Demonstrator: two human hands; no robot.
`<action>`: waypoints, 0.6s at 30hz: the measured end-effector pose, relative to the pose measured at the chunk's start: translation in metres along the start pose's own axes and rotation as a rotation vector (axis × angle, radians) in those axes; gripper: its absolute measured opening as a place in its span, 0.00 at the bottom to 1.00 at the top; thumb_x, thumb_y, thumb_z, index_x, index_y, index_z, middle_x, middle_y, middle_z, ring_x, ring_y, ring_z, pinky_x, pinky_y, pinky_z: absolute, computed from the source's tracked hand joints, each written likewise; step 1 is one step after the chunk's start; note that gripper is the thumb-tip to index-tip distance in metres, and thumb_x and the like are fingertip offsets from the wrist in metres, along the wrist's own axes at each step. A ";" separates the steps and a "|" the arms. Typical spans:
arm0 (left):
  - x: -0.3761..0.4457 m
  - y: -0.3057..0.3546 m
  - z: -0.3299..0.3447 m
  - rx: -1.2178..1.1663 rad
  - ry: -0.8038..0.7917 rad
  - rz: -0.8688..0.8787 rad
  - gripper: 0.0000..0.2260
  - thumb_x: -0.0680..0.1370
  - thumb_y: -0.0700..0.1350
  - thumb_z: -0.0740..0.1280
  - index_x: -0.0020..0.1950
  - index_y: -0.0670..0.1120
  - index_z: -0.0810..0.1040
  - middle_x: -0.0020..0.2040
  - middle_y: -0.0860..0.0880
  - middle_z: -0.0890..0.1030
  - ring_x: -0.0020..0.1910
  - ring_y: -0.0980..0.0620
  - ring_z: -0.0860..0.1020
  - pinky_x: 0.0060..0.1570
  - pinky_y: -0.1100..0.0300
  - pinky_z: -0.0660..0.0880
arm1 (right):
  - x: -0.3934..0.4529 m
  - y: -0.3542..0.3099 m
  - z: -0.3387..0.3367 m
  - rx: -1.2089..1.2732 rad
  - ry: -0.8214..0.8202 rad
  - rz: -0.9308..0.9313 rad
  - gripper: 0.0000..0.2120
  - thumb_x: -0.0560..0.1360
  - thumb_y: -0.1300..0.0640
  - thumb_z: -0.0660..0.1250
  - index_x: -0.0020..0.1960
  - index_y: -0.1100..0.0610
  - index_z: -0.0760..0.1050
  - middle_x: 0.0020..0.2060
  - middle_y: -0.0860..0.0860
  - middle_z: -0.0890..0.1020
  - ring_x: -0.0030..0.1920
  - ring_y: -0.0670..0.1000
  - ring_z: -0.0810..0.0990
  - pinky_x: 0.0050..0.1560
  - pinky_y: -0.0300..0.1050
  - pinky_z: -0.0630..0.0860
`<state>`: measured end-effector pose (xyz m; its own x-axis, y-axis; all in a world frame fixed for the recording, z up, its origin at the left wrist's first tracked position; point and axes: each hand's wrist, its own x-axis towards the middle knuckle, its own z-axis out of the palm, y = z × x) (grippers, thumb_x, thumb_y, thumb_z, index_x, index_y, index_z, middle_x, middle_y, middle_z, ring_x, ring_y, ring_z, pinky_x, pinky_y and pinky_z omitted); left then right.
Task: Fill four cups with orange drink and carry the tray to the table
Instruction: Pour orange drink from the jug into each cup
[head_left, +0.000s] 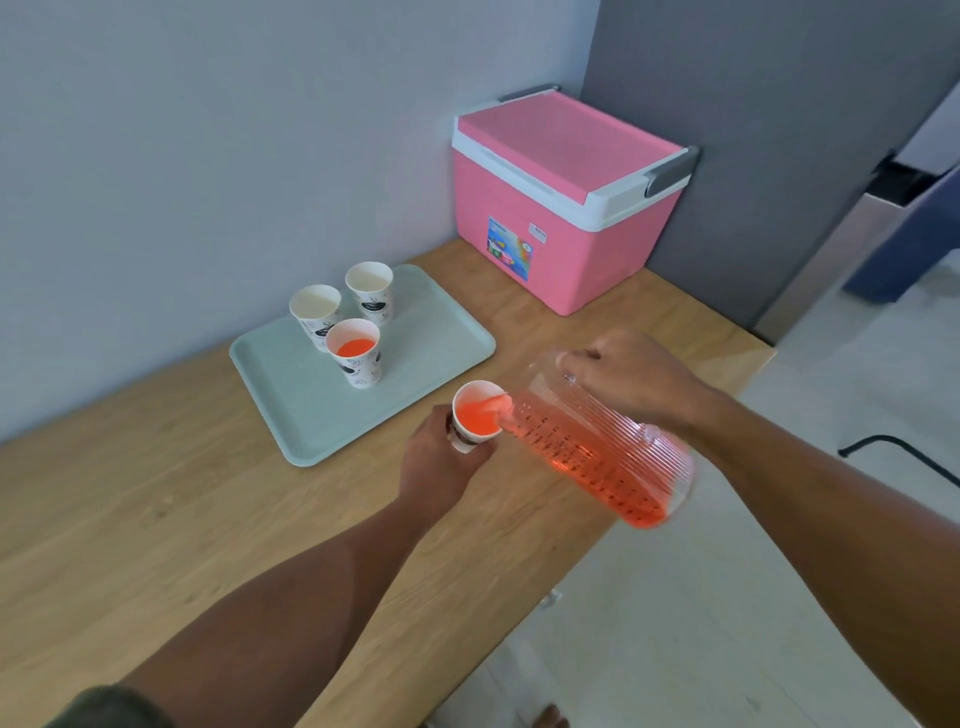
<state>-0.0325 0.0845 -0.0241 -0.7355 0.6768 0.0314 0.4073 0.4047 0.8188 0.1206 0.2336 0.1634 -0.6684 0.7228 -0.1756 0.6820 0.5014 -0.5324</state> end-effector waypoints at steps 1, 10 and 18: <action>0.002 0.003 0.004 0.001 -0.005 0.007 0.28 0.67 0.60 0.78 0.62 0.51 0.76 0.53 0.56 0.83 0.50 0.57 0.80 0.48 0.57 0.80 | -0.002 0.004 -0.003 0.002 0.006 0.014 0.22 0.79 0.42 0.64 0.32 0.54 0.68 0.28 0.49 0.72 0.30 0.50 0.70 0.33 0.47 0.65; 0.011 0.027 0.044 -0.052 -0.074 0.043 0.25 0.68 0.55 0.80 0.60 0.48 0.77 0.50 0.55 0.83 0.47 0.54 0.81 0.45 0.58 0.77 | -0.016 0.051 -0.018 0.108 0.028 0.126 0.23 0.82 0.40 0.62 0.37 0.54 0.71 0.30 0.49 0.71 0.30 0.49 0.69 0.34 0.46 0.69; 0.017 0.054 0.057 -0.135 -0.133 -0.005 0.19 0.70 0.56 0.78 0.56 0.55 0.75 0.48 0.58 0.82 0.45 0.62 0.79 0.43 0.64 0.75 | -0.025 0.084 -0.006 0.520 0.170 0.207 0.23 0.81 0.48 0.64 0.29 0.53 0.67 0.22 0.46 0.66 0.22 0.47 0.63 0.26 0.41 0.64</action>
<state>0.0083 0.1531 -0.0120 -0.6560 0.7536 -0.0418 0.3208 0.3286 0.8883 0.1967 0.2605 0.1278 -0.4501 0.8687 -0.2066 0.5291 0.0731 -0.8454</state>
